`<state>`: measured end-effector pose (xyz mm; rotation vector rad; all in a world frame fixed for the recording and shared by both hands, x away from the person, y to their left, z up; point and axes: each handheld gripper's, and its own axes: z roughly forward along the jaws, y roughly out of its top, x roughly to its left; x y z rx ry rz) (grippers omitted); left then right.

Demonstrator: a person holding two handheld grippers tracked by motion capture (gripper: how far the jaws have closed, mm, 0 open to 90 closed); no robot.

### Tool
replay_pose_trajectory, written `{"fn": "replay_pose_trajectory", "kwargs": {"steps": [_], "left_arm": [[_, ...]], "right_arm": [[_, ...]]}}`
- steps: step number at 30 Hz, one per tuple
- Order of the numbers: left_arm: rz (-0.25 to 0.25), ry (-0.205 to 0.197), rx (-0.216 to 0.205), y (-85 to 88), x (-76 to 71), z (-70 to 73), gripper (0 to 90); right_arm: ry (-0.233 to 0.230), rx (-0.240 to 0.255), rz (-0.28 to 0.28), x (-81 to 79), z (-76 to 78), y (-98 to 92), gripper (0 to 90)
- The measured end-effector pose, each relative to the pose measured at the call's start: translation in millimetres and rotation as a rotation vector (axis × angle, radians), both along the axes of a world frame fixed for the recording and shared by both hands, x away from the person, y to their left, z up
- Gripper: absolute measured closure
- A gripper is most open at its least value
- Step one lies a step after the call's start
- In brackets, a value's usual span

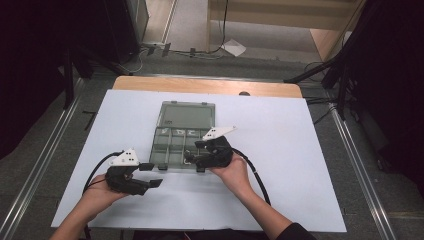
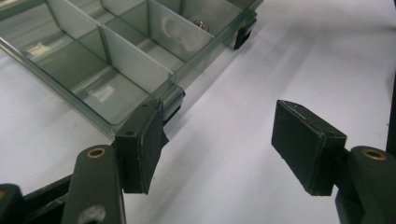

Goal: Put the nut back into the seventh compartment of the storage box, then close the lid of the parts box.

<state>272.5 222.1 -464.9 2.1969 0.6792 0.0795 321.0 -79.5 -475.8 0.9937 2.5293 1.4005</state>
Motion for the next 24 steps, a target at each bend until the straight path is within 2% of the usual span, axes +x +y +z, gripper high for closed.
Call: {"fn": "replay_pose_trajectory", "kwargs": {"steps": [7, 8, 14, 20, 24], "left_arm": [[0.026, 0.006, -0.023, 1.9, 5.9, 6.6, 34.3], [0.039, 0.005, -0.036, 1.5, 7.7, 7.0, 34.3], [0.088, 0.011, -0.052, 2.7, 18.4, 11.1, 34.3], [0.117, 0.016, -0.051, 3.0, 27.3, 11.6, 34.3], [0.122, 0.011, -0.048, 2.0, 32.3, 13.9, 34.4]], "right_arm": [[-0.002, 0.016, -0.023, 2.4, 4.5, -8.9, 32.3], [0.0, 0.016, -0.022, 2.6, 4.8, -9.9, 31.5], [0.006, 0.026, -0.037, 6.2, 5.8, -16.3, 28.2], [0.007, 0.016, -0.063, 10.0, 7.6, -21.8, 27.4], [0.011, 0.028, -0.063, 11.3, 9.7, -26.1, 26.4]]}}
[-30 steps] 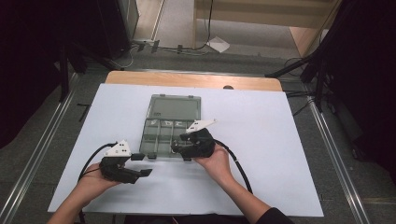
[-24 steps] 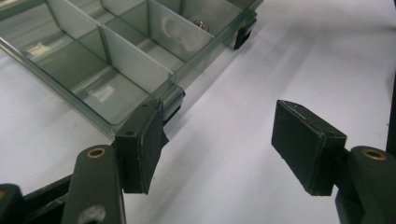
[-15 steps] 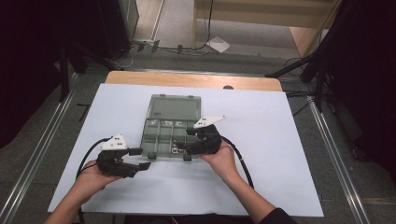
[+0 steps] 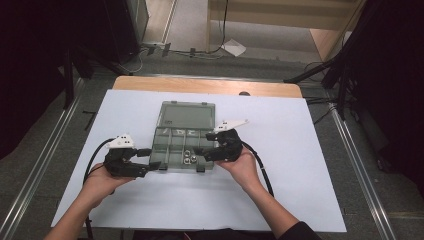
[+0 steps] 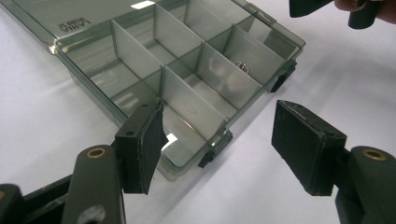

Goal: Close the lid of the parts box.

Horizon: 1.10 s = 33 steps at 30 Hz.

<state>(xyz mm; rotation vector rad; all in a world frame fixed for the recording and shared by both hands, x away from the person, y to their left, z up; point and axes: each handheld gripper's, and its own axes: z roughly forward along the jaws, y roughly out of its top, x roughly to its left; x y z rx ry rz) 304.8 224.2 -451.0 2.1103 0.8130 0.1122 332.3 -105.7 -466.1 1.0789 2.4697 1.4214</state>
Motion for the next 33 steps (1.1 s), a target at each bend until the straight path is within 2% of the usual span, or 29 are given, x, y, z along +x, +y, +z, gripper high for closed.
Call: {"fn": "replay_pose_trajectory", "kwargs": {"steps": [20, 33], "left_arm": [[0.056, 0.023, -0.016, -3.0, 31.7, 7.6, 34.4], [0.115, 0.033, -0.022, -4.6, 55.0, 12.4, 34.4]], "right_arm": [[0.002, 0.012, -0.055, 9.4, 6.3, -19.2, 26.5], [0.01, 0.013, -0.091, 16.7, 5.9, -28.0, 26.7]]}}
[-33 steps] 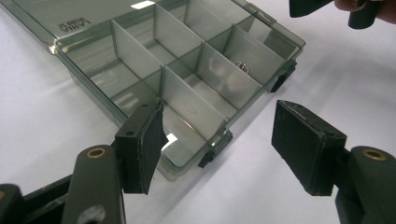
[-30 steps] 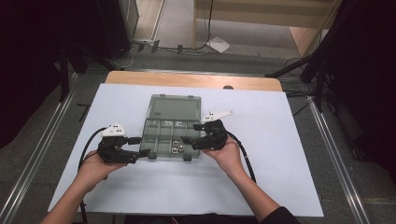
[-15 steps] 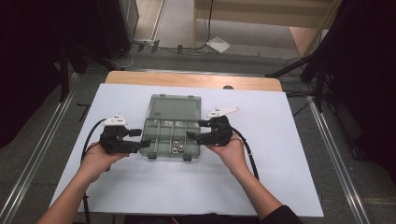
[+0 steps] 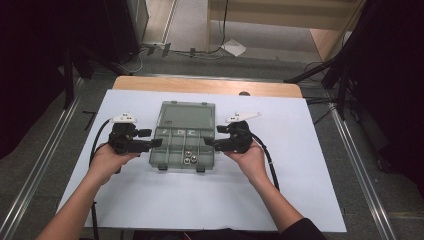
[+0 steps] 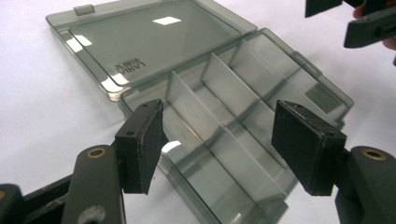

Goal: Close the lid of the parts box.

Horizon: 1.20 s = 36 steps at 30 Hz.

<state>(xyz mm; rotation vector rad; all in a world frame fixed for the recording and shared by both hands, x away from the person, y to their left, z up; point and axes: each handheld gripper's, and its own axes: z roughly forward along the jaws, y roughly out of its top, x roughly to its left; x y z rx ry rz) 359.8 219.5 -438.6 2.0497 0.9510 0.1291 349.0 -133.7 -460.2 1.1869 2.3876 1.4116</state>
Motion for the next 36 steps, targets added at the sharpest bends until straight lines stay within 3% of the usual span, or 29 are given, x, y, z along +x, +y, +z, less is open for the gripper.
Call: {"fn": "replay_pose_trajectory", "kwargs": {"steps": [21, 36], "left_arm": [[0.069, 0.018, -0.014, -2.3, 44.6, 0.3, 34.5], [0.109, 0.019, 0.006, -12.2, 67.1, -5.2, 34.5]], "right_arm": [[0.021, -0.02, -0.055, 23.2, -7.0, -2.7, 28.1], [0.028, -0.031, -0.086, 43.3, -9.0, 7.0, 28.9]]}}
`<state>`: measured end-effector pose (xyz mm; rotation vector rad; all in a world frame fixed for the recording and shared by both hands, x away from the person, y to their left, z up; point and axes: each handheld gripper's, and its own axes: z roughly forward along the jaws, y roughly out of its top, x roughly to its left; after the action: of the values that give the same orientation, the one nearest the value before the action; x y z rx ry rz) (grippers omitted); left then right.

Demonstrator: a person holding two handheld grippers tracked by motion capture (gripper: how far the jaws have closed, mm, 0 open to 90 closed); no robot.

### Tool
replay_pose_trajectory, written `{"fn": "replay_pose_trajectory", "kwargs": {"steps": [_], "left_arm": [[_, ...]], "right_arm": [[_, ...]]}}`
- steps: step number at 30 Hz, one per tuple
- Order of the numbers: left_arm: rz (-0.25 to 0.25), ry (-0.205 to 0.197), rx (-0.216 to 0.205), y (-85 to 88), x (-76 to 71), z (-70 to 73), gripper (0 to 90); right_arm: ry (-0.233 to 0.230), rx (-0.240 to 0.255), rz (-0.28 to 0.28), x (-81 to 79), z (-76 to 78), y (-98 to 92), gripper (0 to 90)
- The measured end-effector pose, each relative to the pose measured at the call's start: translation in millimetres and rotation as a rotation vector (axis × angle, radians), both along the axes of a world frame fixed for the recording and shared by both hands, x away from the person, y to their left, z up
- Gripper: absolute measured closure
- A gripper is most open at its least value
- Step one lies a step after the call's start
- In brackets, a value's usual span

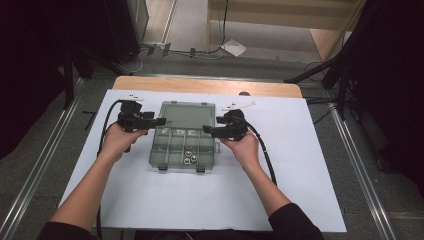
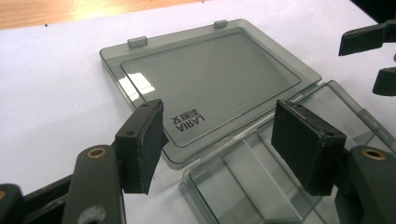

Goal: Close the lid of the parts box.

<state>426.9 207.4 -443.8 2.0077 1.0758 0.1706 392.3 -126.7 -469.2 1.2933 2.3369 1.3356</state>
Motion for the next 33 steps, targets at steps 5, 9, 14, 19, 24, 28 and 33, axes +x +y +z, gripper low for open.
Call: {"fn": "replay_pose_trajectory", "kwargs": {"steps": [5, 9, 14, 19, 24, 28, 33], "left_arm": [[0.019, 0.003, -0.006, -3.1, 6.8, -1.2, 34.5], [0.037, 0.008, -0.01, -4.2, 12.1, -3.4, 34.6], [0.059, 0.012, -0.007, -5.4, 17.3, -9.9, 34.7], [0.082, 0.028, 0.005, -8.1, 24.4, -14.1, 34.8], [0.105, 0.028, -0.003, -12.1, 30.1, -18.2, 34.8], [0.122, 0.03, 0.031, -12.9, 32.6, -24.5, 34.8], [0.126, 0.033, 0.028, -13.8, 35.3, -30.5, 34.8]], "right_arm": [[0.001, -0.006, -0.015, 6.4, -1.2, 2.8, 28.9], [0.001, 0.003, -0.027, 11.0, -2.0, 2.2, 29.3], [0.005, -0.004, -0.044, 16.6, -2.8, 3.0, 29.6], [0.008, -0.018, -0.059, 22.7, -5.5, 5.4, 29.8], [0.023, -0.004, -0.092, 29.8, -11.8, 7.0, 30.5], [0.027, -0.003, -0.12, 35.2, -18.1, 8.7, 31.0], [0.025, -0.008, -0.141, 38.0, -22.4, 9.7, 31.5]]}}
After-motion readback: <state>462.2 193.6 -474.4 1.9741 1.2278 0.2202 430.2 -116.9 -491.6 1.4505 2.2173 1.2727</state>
